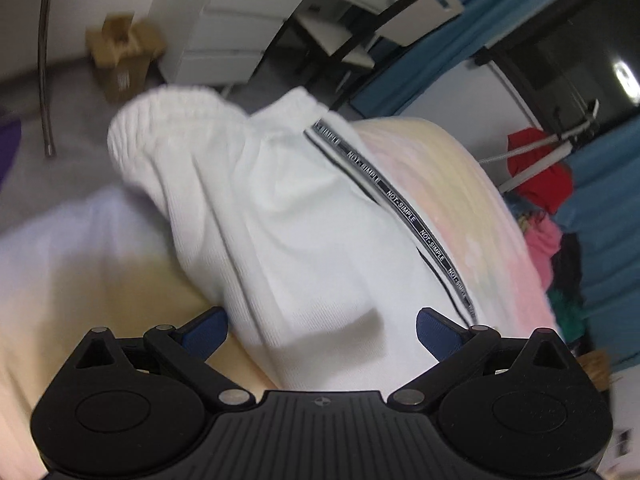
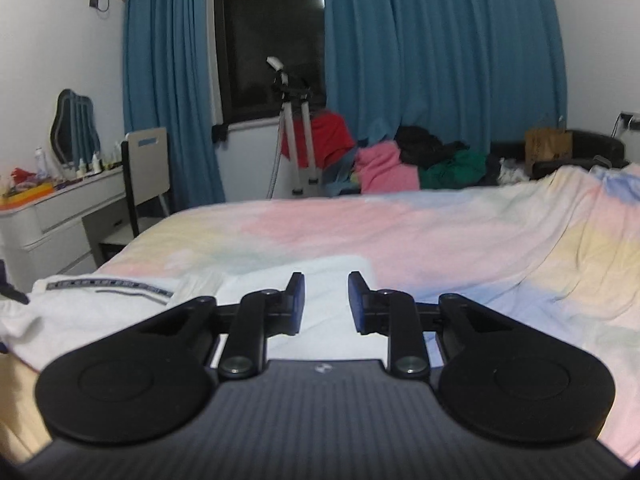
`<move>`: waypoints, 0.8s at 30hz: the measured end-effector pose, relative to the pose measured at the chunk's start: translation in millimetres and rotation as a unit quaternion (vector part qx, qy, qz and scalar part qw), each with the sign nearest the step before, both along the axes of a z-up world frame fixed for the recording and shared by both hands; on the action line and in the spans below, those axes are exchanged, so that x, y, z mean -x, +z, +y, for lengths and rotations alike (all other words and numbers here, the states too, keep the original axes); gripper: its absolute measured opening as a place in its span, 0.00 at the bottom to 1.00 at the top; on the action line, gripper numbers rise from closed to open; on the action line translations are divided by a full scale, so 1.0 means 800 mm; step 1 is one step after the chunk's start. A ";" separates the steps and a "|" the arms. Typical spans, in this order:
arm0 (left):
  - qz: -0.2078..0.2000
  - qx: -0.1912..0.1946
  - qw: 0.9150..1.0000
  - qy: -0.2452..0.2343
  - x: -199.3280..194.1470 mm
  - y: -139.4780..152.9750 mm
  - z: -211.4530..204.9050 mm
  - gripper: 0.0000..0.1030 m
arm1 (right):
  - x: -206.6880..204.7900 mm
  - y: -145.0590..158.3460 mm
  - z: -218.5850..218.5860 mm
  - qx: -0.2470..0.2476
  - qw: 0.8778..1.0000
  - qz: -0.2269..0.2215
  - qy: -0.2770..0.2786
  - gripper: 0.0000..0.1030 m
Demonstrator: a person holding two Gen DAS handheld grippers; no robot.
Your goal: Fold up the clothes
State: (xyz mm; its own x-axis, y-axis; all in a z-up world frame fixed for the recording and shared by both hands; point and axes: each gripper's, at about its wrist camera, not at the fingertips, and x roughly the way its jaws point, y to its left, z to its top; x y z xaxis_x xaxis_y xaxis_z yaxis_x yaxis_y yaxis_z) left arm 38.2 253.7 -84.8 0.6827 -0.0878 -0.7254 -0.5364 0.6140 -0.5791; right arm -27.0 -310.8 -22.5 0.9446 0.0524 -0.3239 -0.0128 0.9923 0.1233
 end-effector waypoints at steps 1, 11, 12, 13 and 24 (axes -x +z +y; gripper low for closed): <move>0.000 0.014 1.000 0.004 0.002 -0.004 0.002 0.98 | -0.003 -0.001 -0.001 -0.006 1.000 0.008 0.004 0.26; -0.012 0.078 0.996 0.050 -0.006 -0.035 0.030 0.87 | -0.026 -0.020 -0.001 -0.047 0.994 0.087 0.036 0.26; -0.015 0.075 0.995 0.057 -0.008 -0.035 0.033 0.85 | -0.029 -0.023 0.002 -0.053 0.993 0.094 0.047 0.26; -0.015 0.066 0.996 0.065 -0.008 -0.034 0.034 0.81 | -0.033 -0.025 0.008 -0.056 0.992 0.100 0.057 0.26; -0.026 -0.068 0.987 0.141 -0.008 -0.009 0.035 0.54 | -0.095 -0.041 0.099 -0.048 0.975 0.153 0.151 0.26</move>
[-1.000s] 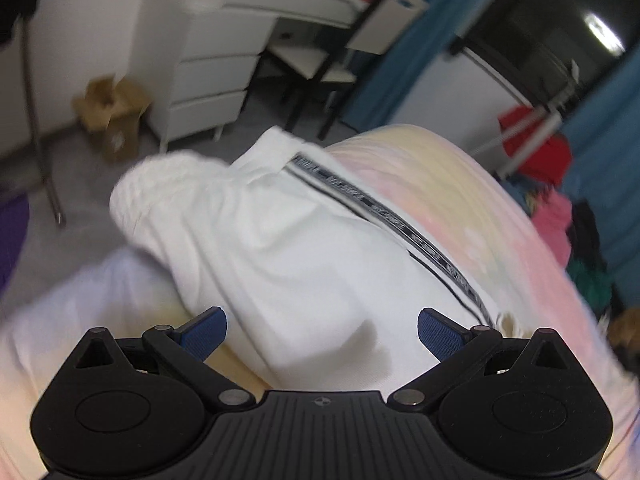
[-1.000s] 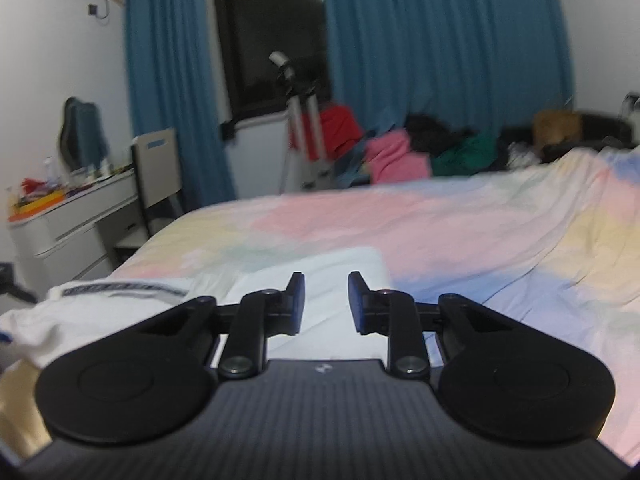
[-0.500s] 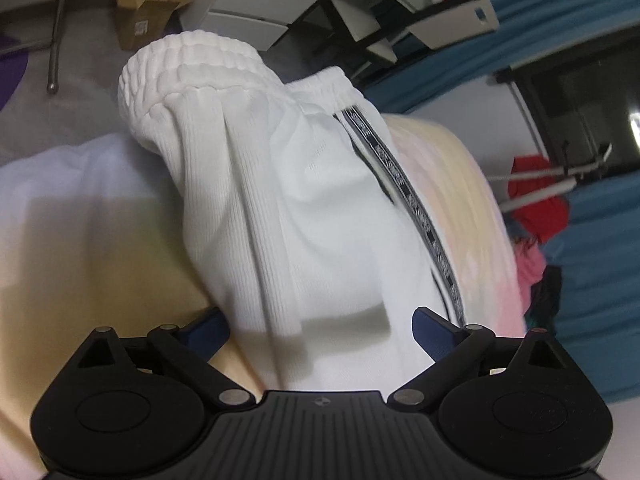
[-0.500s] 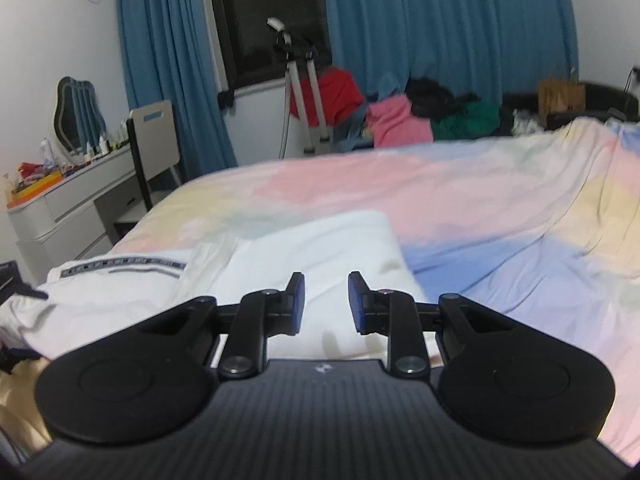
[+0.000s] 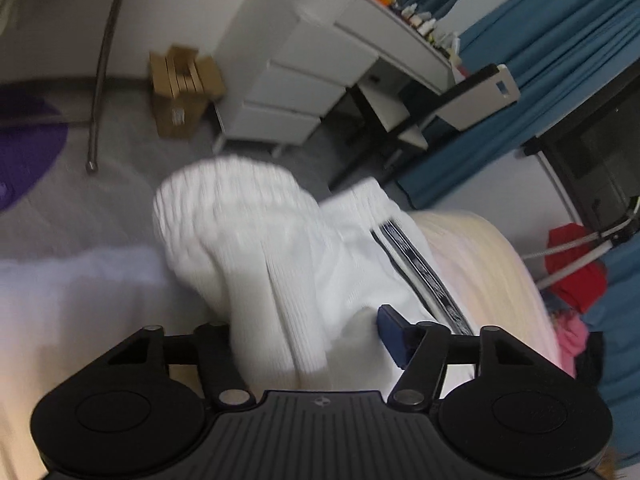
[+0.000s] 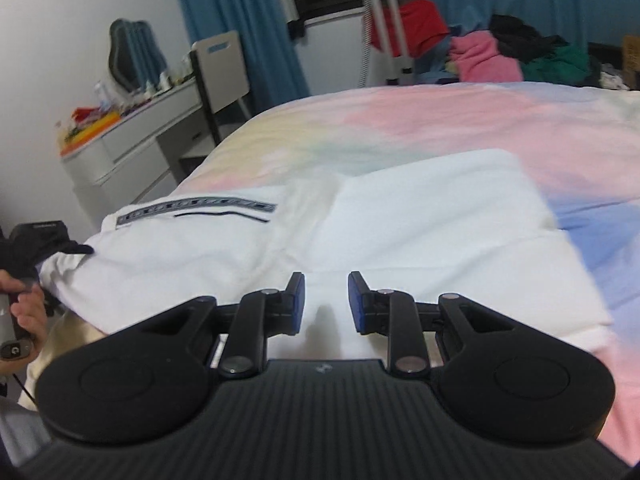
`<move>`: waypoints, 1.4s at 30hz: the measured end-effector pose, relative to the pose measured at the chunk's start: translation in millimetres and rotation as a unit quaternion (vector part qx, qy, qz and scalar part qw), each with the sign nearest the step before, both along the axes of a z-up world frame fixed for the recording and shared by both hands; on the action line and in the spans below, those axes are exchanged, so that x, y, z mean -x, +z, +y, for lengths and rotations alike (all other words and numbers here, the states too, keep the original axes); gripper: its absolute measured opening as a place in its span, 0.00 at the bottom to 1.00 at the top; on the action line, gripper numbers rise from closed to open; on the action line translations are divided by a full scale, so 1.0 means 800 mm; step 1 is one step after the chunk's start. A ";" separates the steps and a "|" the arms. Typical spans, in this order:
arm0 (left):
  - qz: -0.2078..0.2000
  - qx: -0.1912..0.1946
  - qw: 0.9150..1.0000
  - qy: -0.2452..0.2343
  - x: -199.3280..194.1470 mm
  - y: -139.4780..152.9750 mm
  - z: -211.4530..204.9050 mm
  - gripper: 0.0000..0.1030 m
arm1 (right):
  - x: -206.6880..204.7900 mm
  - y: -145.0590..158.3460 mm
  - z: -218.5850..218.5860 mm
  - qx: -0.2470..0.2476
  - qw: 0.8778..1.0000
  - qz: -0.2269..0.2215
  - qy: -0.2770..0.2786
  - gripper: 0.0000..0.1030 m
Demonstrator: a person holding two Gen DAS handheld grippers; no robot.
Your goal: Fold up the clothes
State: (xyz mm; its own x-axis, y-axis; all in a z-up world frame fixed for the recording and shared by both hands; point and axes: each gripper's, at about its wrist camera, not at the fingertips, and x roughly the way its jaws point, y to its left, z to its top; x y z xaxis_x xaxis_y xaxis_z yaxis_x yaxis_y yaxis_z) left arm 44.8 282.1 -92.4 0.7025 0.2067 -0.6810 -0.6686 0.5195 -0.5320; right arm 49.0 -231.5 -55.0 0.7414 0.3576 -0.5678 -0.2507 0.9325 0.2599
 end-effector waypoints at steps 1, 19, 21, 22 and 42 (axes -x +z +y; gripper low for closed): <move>0.001 -0.011 1.000 0.002 0.000 0.002 0.000 0.41 | -0.003 -0.009 0.010 0.011 1.000 0.004 0.008 0.26; -0.177 -0.424 0.873 -0.164 -0.029 0.146 -0.253 0.10 | -0.001 0.001 -0.068 -0.027 0.995 -0.027 -0.091 0.27; -0.205 -0.448 0.850 -0.185 -0.030 0.153 -0.311 0.10 | -0.003 0.006 -0.097 -0.077 0.990 -0.024 -0.119 0.27; -0.218 -0.454 0.842 -0.194 -0.030 0.155 -0.340 0.09 | -0.004 0.009 -0.112 -0.096 0.986 -0.027 -0.136 0.27; -0.126 -0.537 0.647 -0.526 -0.074 -0.042 -0.665 0.38 | 0.006 -0.018 -0.280 -0.272 0.914 -0.049 -0.299 0.28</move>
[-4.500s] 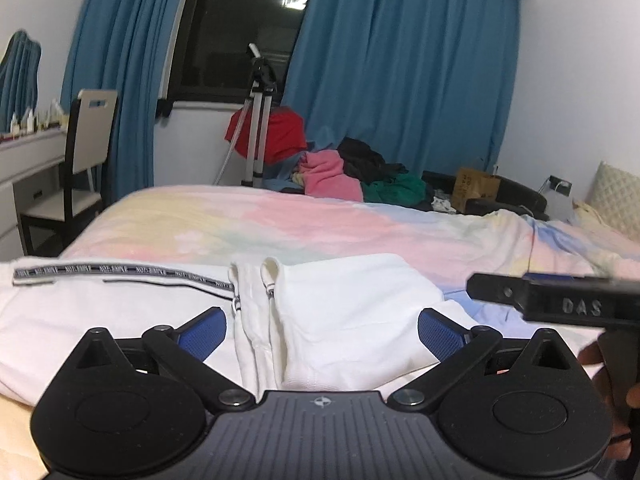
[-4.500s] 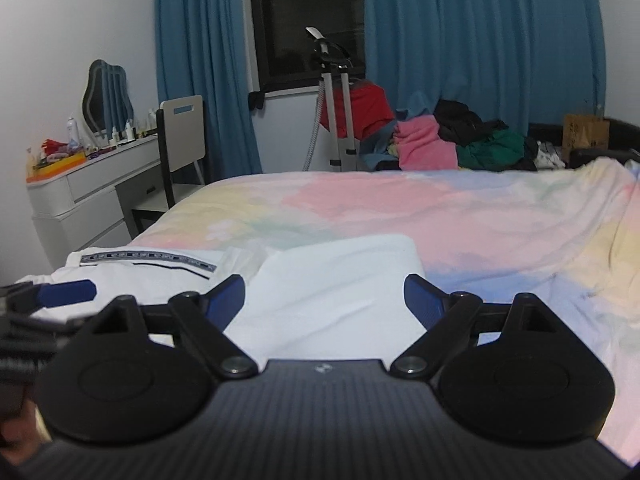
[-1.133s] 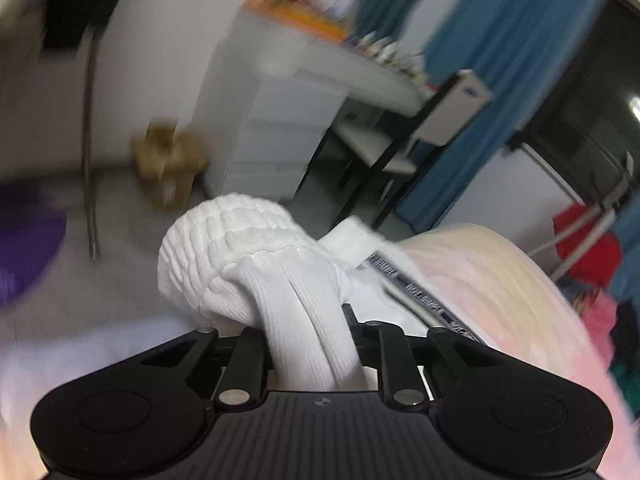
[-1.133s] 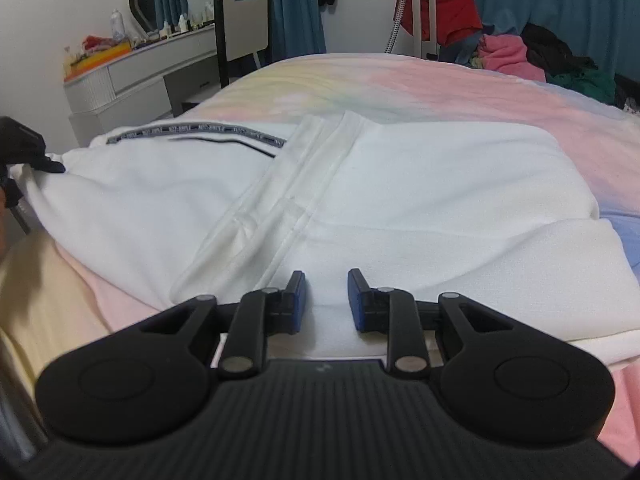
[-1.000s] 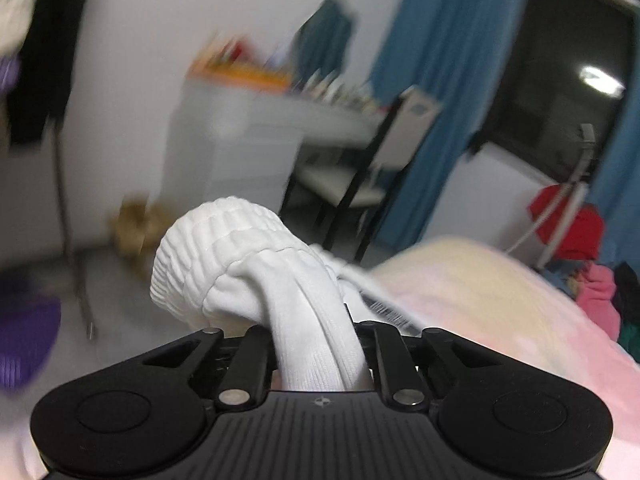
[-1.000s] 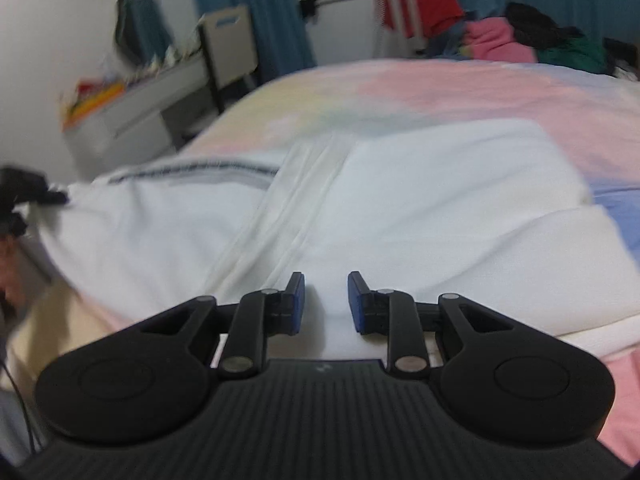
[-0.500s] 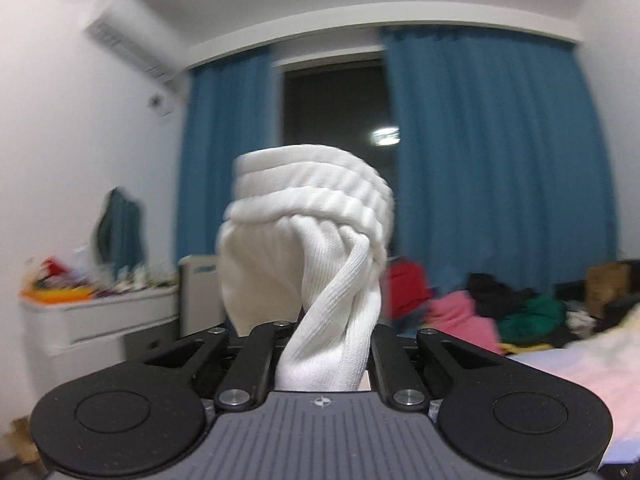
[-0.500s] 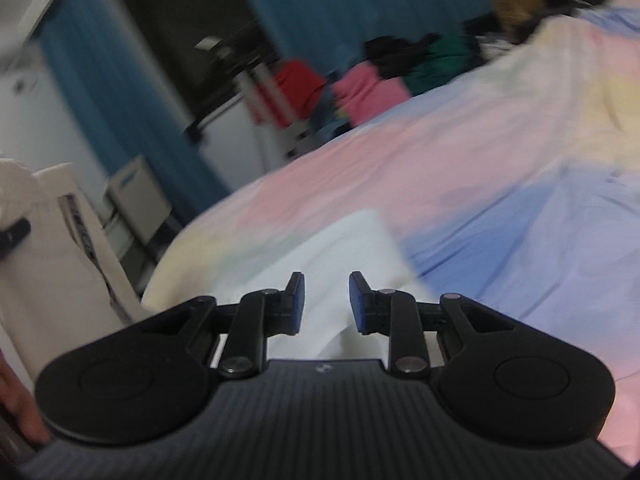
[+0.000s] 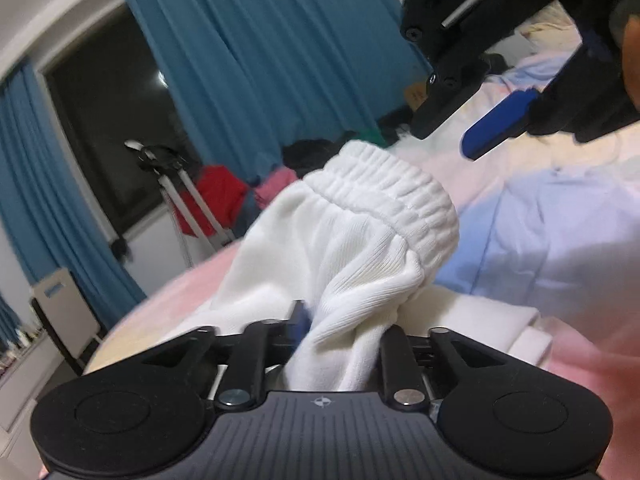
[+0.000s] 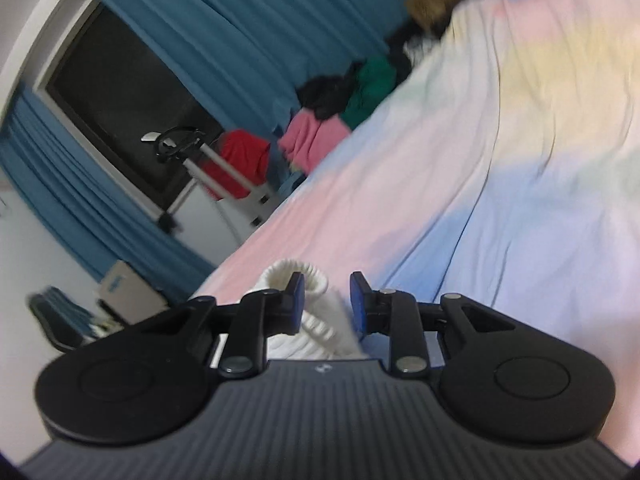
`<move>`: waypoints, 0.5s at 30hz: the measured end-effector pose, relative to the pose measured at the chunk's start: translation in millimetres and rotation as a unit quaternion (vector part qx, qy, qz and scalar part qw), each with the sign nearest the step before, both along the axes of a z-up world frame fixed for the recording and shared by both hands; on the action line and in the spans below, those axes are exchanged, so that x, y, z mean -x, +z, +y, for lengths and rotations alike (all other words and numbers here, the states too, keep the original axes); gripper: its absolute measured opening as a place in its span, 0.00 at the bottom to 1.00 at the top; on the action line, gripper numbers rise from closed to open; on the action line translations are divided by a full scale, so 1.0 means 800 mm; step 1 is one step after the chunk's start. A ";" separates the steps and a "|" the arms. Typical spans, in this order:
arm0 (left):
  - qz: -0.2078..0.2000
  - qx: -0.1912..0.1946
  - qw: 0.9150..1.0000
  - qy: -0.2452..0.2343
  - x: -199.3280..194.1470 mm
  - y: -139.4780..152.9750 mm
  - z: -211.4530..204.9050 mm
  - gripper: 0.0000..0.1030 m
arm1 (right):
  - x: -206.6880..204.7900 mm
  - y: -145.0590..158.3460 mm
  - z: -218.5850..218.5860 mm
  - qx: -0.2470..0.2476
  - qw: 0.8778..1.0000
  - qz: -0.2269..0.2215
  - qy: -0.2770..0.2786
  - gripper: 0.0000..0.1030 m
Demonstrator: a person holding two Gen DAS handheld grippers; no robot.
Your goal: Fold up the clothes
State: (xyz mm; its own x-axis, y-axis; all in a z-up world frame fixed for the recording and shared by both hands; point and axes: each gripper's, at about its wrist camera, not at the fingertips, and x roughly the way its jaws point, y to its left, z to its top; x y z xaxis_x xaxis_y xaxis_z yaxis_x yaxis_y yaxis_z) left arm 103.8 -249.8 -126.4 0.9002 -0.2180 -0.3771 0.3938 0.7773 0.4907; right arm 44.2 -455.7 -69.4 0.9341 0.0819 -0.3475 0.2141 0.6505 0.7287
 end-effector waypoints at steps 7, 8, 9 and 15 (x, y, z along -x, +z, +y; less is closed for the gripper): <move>0.131 0.041 0.990 0.016 -0.006 0.038 0.073 0.78 | -0.004 -0.001 0.024 -0.002 0.999 -0.014 0.049 0.28; 0.135 0.036 0.990 0.014 -0.002 0.043 0.084 0.81 | -0.004 0.001 0.027 0.008 0.999 -0.012 0.049 0.28; 0.136 0.027 0.990 0.011 0.003 0.046 0.094 0.81 | -0.004 0.003 0.030 0.014 0.999 -0.011 0.048 0.28; 0.099 -0.010 0.994 0.045 0.031 0.050 0.169 0.84 | -0.001 -0.001 0.029 0.002 0.999 0.003 0.035 0.29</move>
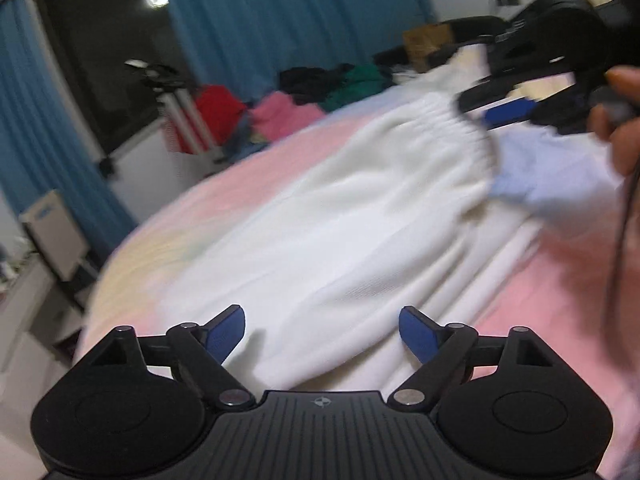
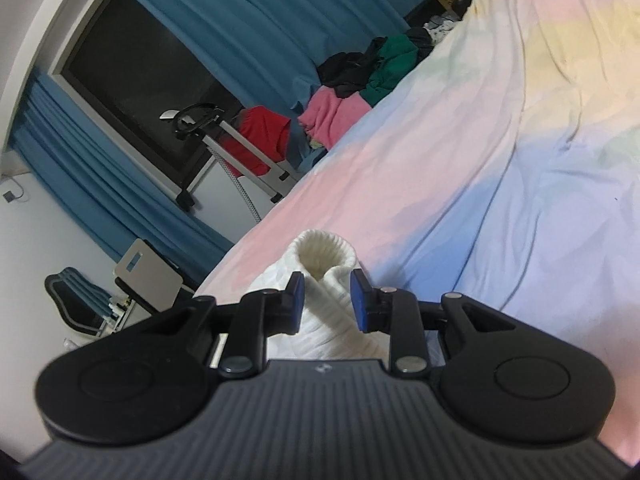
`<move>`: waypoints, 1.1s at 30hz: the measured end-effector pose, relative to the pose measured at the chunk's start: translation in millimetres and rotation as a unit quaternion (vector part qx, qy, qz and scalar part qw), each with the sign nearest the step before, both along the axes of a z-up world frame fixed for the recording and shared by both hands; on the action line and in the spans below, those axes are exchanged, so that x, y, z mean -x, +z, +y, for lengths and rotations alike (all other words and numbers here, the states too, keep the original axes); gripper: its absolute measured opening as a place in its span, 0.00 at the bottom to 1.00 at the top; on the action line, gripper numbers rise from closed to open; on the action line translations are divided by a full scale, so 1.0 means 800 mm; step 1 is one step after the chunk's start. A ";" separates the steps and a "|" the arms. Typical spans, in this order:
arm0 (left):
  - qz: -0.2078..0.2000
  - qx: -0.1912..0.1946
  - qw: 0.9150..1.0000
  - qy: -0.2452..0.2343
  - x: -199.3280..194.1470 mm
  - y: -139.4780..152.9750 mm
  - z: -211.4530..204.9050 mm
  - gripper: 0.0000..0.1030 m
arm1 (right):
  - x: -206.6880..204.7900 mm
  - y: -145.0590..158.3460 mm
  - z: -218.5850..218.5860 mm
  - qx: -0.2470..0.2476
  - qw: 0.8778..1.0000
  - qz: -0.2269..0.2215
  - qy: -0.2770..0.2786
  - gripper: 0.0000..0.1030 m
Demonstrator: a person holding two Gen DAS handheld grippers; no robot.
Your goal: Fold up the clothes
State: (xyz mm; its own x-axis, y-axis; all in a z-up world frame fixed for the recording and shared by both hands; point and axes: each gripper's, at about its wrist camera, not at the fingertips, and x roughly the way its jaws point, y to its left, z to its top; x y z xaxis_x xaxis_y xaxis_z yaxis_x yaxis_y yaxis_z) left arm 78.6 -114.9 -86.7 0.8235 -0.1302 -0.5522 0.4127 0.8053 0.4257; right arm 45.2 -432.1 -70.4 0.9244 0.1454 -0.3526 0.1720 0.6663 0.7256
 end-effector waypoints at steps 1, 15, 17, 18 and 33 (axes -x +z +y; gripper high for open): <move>-0.004 0.001 1.000 0.014 -0.002 -0.004 0.014 0.84 | 0.003 0.000 -0.001 -0.011 1.000 0.002 0.000 0.31; 0.006 0.123 0.976 0.180 -0.011 0.015 0.117 0.86 | -0.002 -0.034 0.028 -0.071 0.994 0.071 0.043 0.76; 0.005 0.131 0.974 0.185 -0.007 0.015 0.118 0.86 | -0.018 -0.035 0.037 -0.039 0.996 0.075 0.043 0.72; 0.003 0.136 0.973 0.187 -0.006 0.016 0.118 0.86 | -0.025 -0.034 0.041 -0.014 0.996 0.077 0.039 0.63; 0.007 0.150 0.971 0.185 0.022 0.007 0.106 0.87 | -0.009 -0.034 0.022 0.030 0.995 0.091 0.000 0.39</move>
State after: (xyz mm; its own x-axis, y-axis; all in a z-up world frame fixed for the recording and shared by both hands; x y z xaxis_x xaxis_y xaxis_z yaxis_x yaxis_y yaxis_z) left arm 61.3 -30.3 -81.1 0.8373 0.0161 -0.5465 0.0759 0.9865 0.1453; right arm 52.7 -414.4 -97.7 0.8442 0.1184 -0.5229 0.2975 0.7080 0.6405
